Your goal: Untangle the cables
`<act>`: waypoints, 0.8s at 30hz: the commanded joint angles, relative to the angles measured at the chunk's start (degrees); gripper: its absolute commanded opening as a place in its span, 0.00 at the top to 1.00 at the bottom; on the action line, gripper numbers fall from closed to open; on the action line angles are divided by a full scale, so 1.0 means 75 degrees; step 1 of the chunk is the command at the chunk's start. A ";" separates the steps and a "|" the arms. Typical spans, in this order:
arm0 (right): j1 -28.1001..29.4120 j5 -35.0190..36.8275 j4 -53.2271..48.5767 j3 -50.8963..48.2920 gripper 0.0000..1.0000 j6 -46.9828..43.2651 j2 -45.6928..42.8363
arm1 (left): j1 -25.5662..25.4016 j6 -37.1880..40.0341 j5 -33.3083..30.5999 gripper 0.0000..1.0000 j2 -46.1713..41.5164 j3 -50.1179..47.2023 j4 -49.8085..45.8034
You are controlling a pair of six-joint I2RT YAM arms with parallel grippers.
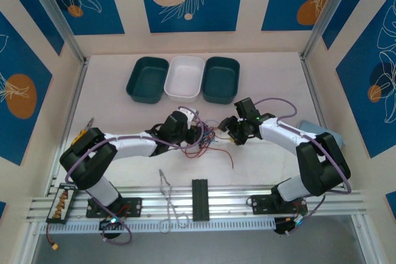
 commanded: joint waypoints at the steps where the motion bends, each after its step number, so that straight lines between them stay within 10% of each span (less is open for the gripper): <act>1: 0.0073 -0.0207 0.0037 -0.0160 0.41 0.0383 0.0082 | 0.0001 -0.0058 -0.0044 0.71 -0.0158 -0.0098 0.0085; 16: 0.0285 -0.0396 0.1067 -0.0577 0.42 0.0893 0.0615 | 0.0006 -0.0108 -0.0132 0.69 -0.0332 -0.0317 0.0173; 24: 0.0274 0.0017 0.0940 -0.0408 0.84 0.0630 0.0476 | 0.0003 -0.0059 -0.0648 0.69 -0.0753 -0.0575 0.0005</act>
